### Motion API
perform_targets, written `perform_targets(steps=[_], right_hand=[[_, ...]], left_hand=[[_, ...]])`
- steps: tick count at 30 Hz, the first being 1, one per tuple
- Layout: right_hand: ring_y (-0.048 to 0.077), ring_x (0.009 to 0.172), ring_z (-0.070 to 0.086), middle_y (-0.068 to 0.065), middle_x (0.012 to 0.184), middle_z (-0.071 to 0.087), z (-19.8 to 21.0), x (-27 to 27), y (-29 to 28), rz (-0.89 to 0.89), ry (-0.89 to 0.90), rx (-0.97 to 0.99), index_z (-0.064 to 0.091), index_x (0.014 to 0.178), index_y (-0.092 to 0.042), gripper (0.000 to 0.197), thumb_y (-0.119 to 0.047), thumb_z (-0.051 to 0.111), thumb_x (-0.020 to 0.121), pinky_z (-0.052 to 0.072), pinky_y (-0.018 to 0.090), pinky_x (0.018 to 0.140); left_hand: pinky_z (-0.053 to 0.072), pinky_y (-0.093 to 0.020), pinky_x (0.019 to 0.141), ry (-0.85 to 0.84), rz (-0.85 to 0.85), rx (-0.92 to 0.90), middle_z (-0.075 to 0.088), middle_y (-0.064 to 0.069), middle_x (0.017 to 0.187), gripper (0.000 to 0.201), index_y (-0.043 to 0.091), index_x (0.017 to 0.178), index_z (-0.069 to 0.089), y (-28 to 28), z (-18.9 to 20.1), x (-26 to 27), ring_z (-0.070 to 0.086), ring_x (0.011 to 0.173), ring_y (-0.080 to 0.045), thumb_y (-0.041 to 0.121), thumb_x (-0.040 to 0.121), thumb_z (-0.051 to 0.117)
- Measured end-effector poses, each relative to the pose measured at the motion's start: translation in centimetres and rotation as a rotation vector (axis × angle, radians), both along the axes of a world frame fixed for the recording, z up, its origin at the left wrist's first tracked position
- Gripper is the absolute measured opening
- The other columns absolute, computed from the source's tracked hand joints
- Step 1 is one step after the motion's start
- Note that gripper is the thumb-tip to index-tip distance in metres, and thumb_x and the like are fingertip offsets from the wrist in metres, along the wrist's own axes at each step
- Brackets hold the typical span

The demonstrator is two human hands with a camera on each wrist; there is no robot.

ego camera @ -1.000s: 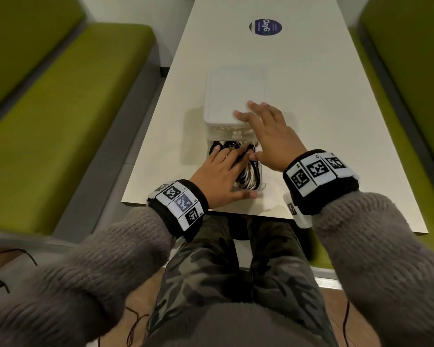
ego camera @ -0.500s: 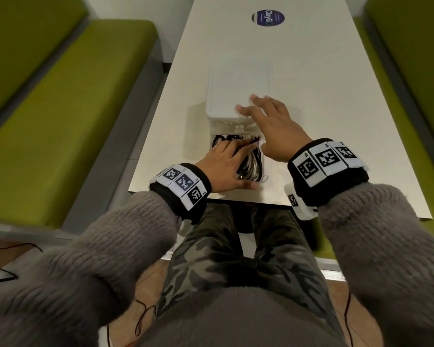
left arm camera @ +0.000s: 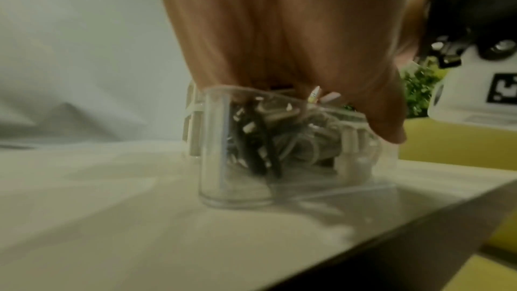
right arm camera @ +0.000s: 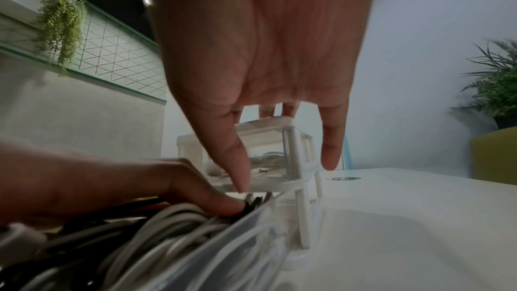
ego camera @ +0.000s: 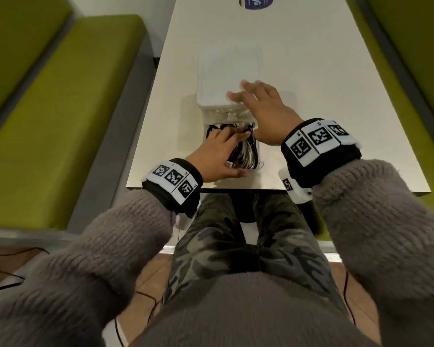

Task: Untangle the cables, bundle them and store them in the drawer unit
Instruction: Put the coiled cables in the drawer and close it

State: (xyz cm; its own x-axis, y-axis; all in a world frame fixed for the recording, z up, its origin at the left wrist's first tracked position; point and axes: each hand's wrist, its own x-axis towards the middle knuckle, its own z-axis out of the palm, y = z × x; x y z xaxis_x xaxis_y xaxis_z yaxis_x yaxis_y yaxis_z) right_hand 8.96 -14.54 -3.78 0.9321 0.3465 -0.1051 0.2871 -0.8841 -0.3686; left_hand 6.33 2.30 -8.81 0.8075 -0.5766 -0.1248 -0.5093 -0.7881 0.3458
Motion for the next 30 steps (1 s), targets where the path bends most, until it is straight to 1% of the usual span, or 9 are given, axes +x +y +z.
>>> perform_targets(steps=[3, 6, 10, 16, 18, 21, 24, 27, 30], right_hand=[[0.019, 0.147, -0.005, -0.005, 0.161, 0.001, 0.2, -0.1, 0.1, -0.004, -0.007, -0.003, 0.021, 0.148, -0.035, 0.085, 0.0, 0.062, 0.082, 0.038, 0.056, 0.104], [0.02, 0.147, -0.003, -0.003, 0.161, 0.003, 0.5, -0.5, 0.2, -0.008, -0.007, 0.004, 0.022, 0.148, -0.033, 0.08, -0.003, 0.061, 0.084, 0.039, 0.056, 0.102], [0.02, 0.147, -0.003, -0.003, 0.161, 0.002, 0.8, -1.1, 0.2, -0.014, -0.011, -0.014, 0.022, 0.149, -0.033, 0.078, -0.004, 0.057, 0.085, 0.041, 0.052, 0.101], [0.022, 0.147, -0.002, -0.001, 0.161, 0.004, 0.9, -1.6, 0.5, -0.024, -0.031, -0.026, 0.024, 0.148, -0.032, 0.078, 0.003, 0.054, 0.084, 0.041, 0.051, 0.101], [0.022, 0.147, -0.002, 0.0, 0.161, 0.004, 1.0, -1.7, 0.7, -0.027, -0.03, -0.026, 0.025, 0.147, -0.032, 0.079, 0.005, 0.052, 0.084, 0.039, 0.051, 0.102], [0.02, 0.147, -0.004, -0.003, 0.161, 0.001, 1.0, -1.8, 0.6, -0.029, -0.021, -0.032, 0.023, 0.147, -0.035, 0.081, 0.007, 0.049, 0.083, 0.036, 0.054, 0.104], [0.017, 0.147, -0.007, -0.007, 0.161, -0.003, 0.7, -1.7, 0.2, -0.026, -0.006, -0.045, 0.018, 0.148, -0.04, 0.085, 0.005, 0.051, 0.083, 0.034, 0.057, 0.105], [0.016, 0.147, -0.01, -0.009, 0.16, -0.006, 0.6, -1.5, 0.2, -0.02, 0.006, -0.047, 0.016, 0.147, -0.042, 0.084, -0.006, 0.059, 0.085, 0.034, 0.059, 0.104], [0.018, 0.147, -0.011, -0.007, 0.161, -0.006, 0.6, -1.7, 0.2, -0.018, 0.022, -0.032, 0.017, 0.148, -0.039, 0.083, -0.016, 0.064, 0.084, 0.033, 0.06, 0.104]], left_hand=[[0.022, -0.041, 0.112, -0.002, 0.008, -0.021, 0.03, -0.008, 0.142, 0.092, 0.02, 0.145, 0.026, -0.1, 0.1, 0.2, 0.026, 0.128, -0.03, 0.058, 0.072, 0.067], [0.019, -0.037, 0.111, 0.061, 0.032, -0.07, 0.03, -0.006, 0.141, 0.092, 0.021, 0.143, 0.029, -0.1, 0.5, 0.5, 0.024, 0.13, -0.028, 0.053, 0.068, 0.073], [0.021, -0.035, 0.111, 0.105, 0.045, -0.155, 0.033, -0.003, 0.14, 0.093, 0.025, 0.141, 0.034, 0.3, 0.5, 0.7, 0.026, 0.129, -0.026, 0.049, 0.063, 0.079], [0.021, -0.034, 0.112, 0.043, 0.04, -0.221, 0.039, -0.004, 0.14, 0.089, 0.023, 0.138, 0.041, 0.4, 0.0, 0.8, 0.03, 0.129, -0.025, 0.047, 0.062, 0.08], [0.019, -0.033, 0.111, -0.07, 0.015, -0.136, 0.039, -0.005, 0.142, 0.086, 0.021, 0.14, 0.039, 0.1, -0.4, 0.7, 0.032, 0.129, -0.027, 0.053, 0.068, 0.073], [0.026, -0.039, 0.107, -0.278, -0.025, 0.031, 0.044, -0.008, 0.138, 0.085, 0.016, 0.141, 0.037, -0.4, -1.2, 0.1, 0.039, 0.125, -0.03, 0.069, 0.075, 0.046], [0.022, -0.04, 0.108, -0.272, 0.03, 0.047, 0.041, -0.002, 0.14, 0.084, 0.021, 0.143, 0.032, -0.7, -1.0, -0.3, 0.032, 0.129, -0.024, 0.074, 0.079, 0.024], [0.019, -0.038, 0.106, -0.227, 0.042, 0.01, 0.039, -0.003, 0.141, 0.072, 0.021, 0.143, 0.032, -0.5, -0.8, -0.4, 0.029, 0.127, -0.024, 0.059, 0.086, 0.01], [0.024, -0.042, 0.102, -0.214, 0.01, -0.005, 0.041, -0.011, 0.138, 0.068, 0.018, 0.142, 0.036, -0.3, -0.9, -0.3, 0.034, 0.12, -0.032, 0.044, 0.084, 0.012]])
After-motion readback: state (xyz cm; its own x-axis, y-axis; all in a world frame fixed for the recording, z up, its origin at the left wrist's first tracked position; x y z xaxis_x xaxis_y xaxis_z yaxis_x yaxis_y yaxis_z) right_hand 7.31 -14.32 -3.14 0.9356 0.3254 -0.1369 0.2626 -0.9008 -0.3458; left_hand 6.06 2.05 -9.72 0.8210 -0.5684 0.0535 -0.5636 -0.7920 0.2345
